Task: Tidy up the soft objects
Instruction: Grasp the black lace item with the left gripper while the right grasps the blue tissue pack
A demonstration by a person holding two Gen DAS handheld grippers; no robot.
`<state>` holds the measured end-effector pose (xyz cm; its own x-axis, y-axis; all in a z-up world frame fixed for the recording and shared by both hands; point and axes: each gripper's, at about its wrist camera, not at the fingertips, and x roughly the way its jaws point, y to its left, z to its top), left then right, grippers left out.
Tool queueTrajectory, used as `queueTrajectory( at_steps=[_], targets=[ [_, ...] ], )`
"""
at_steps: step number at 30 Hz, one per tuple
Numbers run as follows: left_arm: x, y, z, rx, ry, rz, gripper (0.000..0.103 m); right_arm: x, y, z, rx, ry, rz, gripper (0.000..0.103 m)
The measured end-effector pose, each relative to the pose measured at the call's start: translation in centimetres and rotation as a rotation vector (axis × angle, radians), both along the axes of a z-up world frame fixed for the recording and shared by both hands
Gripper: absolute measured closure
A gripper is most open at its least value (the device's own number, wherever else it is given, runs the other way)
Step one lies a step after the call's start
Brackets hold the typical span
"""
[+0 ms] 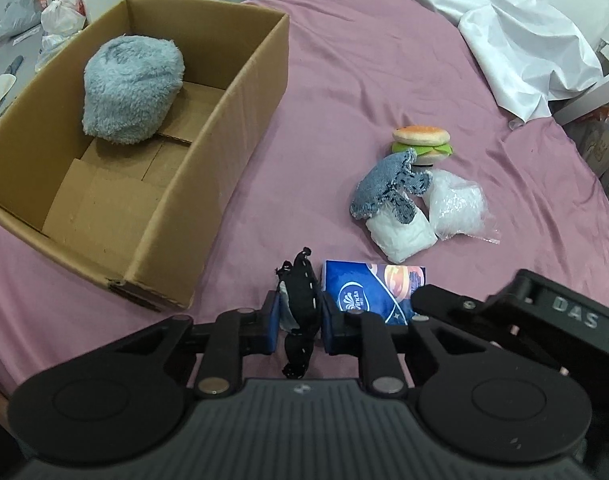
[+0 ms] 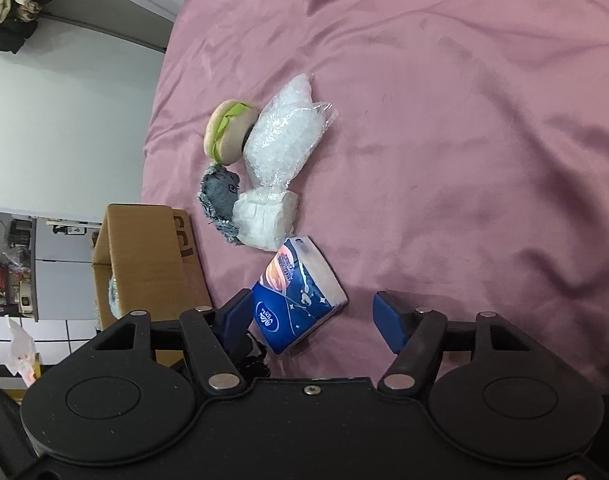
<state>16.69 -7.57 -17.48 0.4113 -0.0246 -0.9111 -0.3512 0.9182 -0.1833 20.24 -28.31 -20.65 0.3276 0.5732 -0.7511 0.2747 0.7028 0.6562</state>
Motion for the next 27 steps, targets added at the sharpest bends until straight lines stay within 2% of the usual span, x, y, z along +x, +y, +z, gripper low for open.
queueTrajectory(
  at_steps=[4,11,13,16,22,27],
  targets=[
    [-0.2,0.4,0.3,-0.014,-0.009,-0.005,0.083,0.4,0.5,-0.4,-0.021,0.007,0.004,0.044],
    [-0.8,1.2,1.0,-0.034,-0.026,-0.004,0.083,0.9,1.2,-0.7,-0.036,0.009,0.010,0.045],
    [-0.9,1.4,1.2,-0.040,-0.029,-0.004,0.083,1.0,1.4,-0.9,-0.033,0.012,0.013,0.048],
    [-1.2,1.5,1.7,-0.049,-0.039,-0.007,0.083,1.2,1.7,-1.3,-0.026,0.023,0.018,0.065],
    [-2.0,2.0,3.1,-0.063,-0.066,-0.004,0.083,1.0,1.8,-1.2,-0.020,0.019,0.010,0.073],
    [-2.7,2.9,4.3,-0.067,-0.094,0.005,0.083,-0.2,1.4,0.2,-0.019,-0.041,-0.001,0.078]
  ],
)
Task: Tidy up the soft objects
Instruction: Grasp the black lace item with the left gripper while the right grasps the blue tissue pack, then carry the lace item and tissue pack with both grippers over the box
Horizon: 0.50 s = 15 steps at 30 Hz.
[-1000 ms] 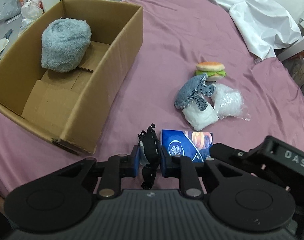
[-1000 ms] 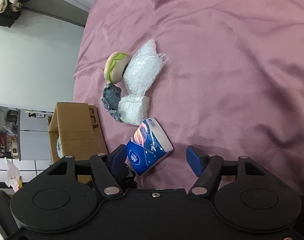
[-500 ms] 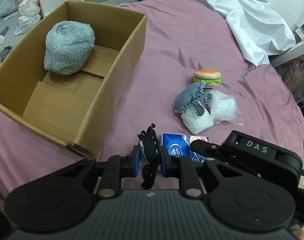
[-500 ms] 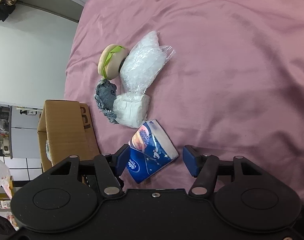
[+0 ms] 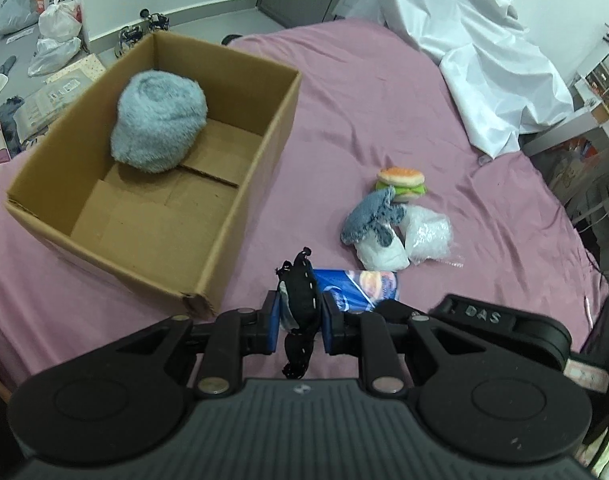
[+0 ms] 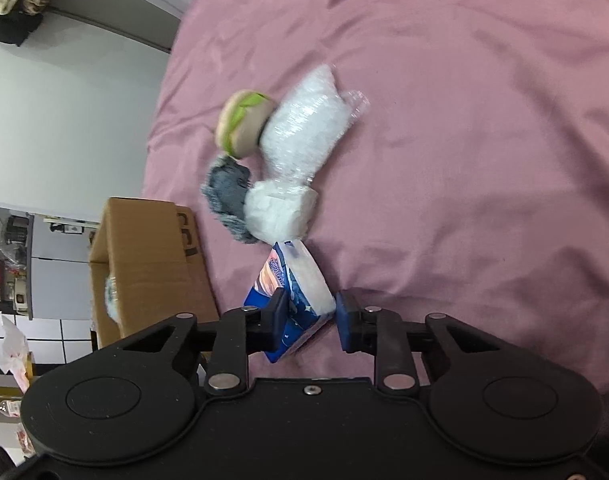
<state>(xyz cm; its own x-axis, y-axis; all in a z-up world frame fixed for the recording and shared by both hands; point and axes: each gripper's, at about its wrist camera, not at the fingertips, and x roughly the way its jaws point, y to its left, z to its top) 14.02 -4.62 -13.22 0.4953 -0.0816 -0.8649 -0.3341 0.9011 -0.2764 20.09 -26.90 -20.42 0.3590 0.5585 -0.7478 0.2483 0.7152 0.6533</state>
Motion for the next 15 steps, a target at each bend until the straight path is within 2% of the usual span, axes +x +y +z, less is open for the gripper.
queueTrajectory(
  at_steps=[11,15],
  targets=[
    [-1.2,1.6,2.0,0.003,-0.030,0.005,0.083,-2.5,-0.7,4.1,-0.085,-0.135,-0.019,0.080],
    [-1.7,1.7,3.0,0.013,-0.051,-0.007,0.083,-3.2,-0.3,5.1,-0.105,-0.154,-0.016,0.081]
  ],
)
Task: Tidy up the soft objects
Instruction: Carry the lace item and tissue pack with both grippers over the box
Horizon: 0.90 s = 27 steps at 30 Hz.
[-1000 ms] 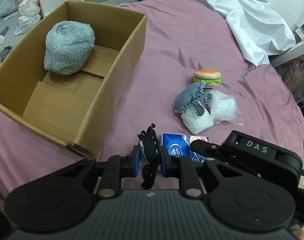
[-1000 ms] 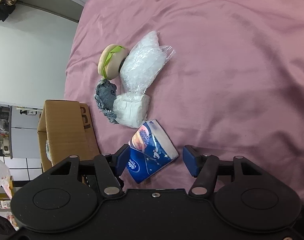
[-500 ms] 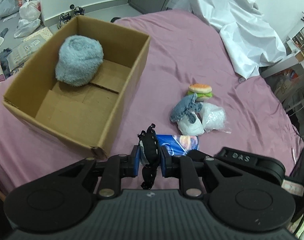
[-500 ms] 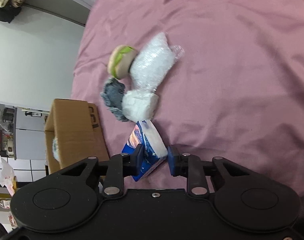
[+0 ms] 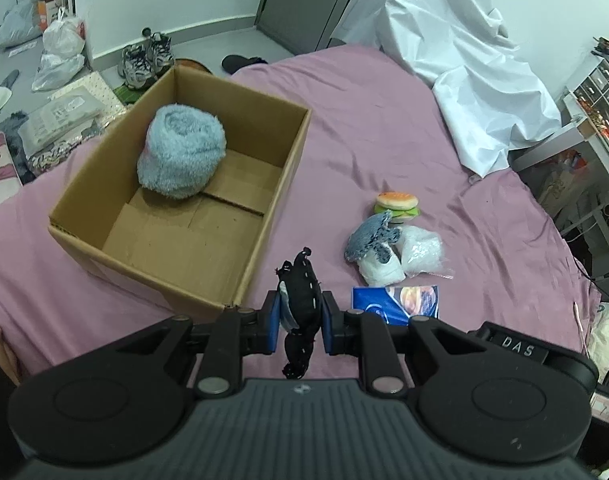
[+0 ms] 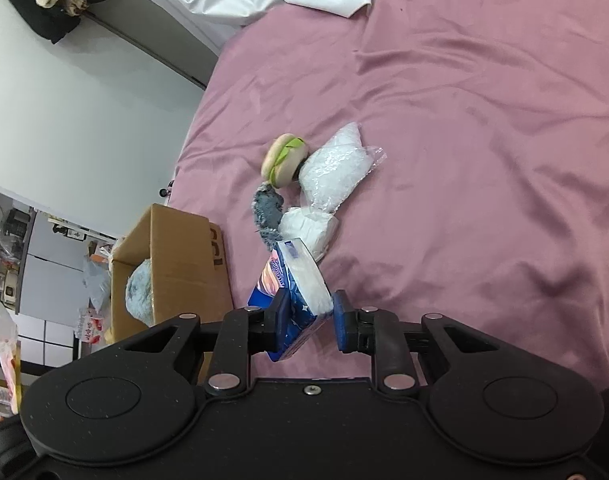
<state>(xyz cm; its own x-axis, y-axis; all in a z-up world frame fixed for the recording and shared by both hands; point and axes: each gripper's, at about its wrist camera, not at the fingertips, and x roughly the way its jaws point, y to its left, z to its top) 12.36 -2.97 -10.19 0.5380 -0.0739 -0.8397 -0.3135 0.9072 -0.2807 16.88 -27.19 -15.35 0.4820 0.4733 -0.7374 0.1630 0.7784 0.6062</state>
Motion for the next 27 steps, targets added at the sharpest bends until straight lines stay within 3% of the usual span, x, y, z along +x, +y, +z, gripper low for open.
queueTrajectory(
  at_steps=[27],
  targets=[
    [-0.5,5.2,3.5,0.006,-0.083,0.036,0.083,-1.3,3.0,7.2,-0.078,-0.183,-0.024,0.081]
  ],
)
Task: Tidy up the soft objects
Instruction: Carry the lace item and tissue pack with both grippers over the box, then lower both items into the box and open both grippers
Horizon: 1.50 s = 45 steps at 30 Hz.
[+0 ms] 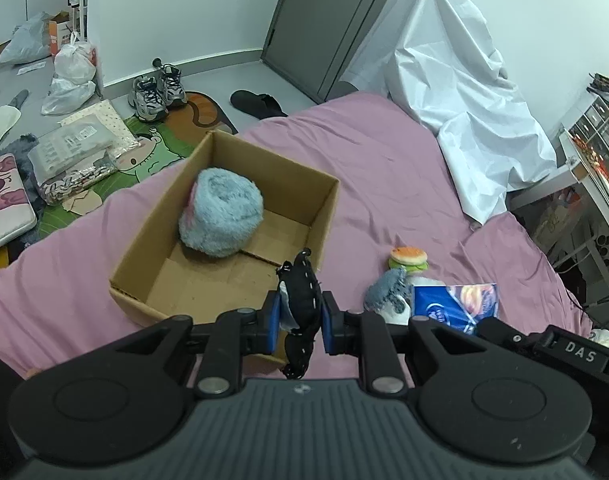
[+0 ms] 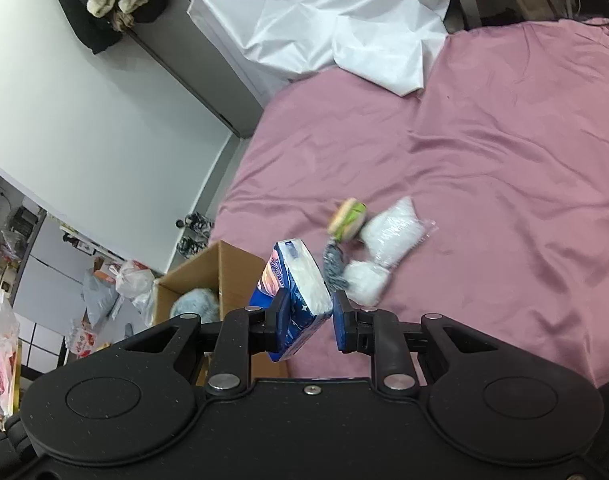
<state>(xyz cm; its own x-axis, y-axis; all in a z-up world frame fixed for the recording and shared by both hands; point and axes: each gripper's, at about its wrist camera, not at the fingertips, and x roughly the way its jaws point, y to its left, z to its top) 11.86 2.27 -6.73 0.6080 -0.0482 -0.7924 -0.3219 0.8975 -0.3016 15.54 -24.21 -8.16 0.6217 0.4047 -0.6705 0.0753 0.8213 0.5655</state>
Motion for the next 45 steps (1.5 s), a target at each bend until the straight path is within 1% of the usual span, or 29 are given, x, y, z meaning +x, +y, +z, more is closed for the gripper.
queueTrajectory(
  at_steps=[11,14,16,31,37,39,40,41,43,45],
  targets=[
    [0.7,3.6,-0.2,-0.024,-0.006,0.034,0.083,0.9,2.4,1.4,-0.016,-0.025,-0.001,0.081],
    [0.9,4.5,-0.6,-0.032,-0.002,0.044,0.083,1.3,3.0,1.5,0.015,-0.016,0.002,0.081],
    [1.1,5.0,-0.9,-0.042,0.004,0.050,0.083,1.5,3.6,1.7,0.028,-0.015,0.012,0.081],
    [3.5,9.6,-3.9,-0.097,0.043,0.099,0.083,3.2,9.5,1.4,-0.010,-0.007,0.063,0.081],
    [4.8,10.3,-5.7,-0.115,0.074,0.095,0.083,4.2,11.3,0.8,-0.043,0.005,0.073,0.081],
    [5.0,10.4,-6.1,-0.110,0.086,0.090,0.083,4.6,11.7,0.5,-0.053,0.010,0.074,0.081],
    [5.1,10.4,-6.2,-0.098,0.089,0.089,0.082,4.7,11.9,0.4,-0.060,0.012,0.074,0.081],
    [5.1,10.4,-6.2,-0.087,0.096,0.089,0.079,4.8,12.1,0.3,-0.066,0.013,0.074,0.081],
    [5.2,10.6,-6.0,-0.085,0.096,0.090,0.077,5.1,12.5,0.1,-0.072,0.014,0.074,0.081],
    [5.2,10.7,-5.8,-0.088,0.098,0.087,0.070,5.5,12.8,-0.1,-0.080,0.014,0.074,0.081]
  ],
)
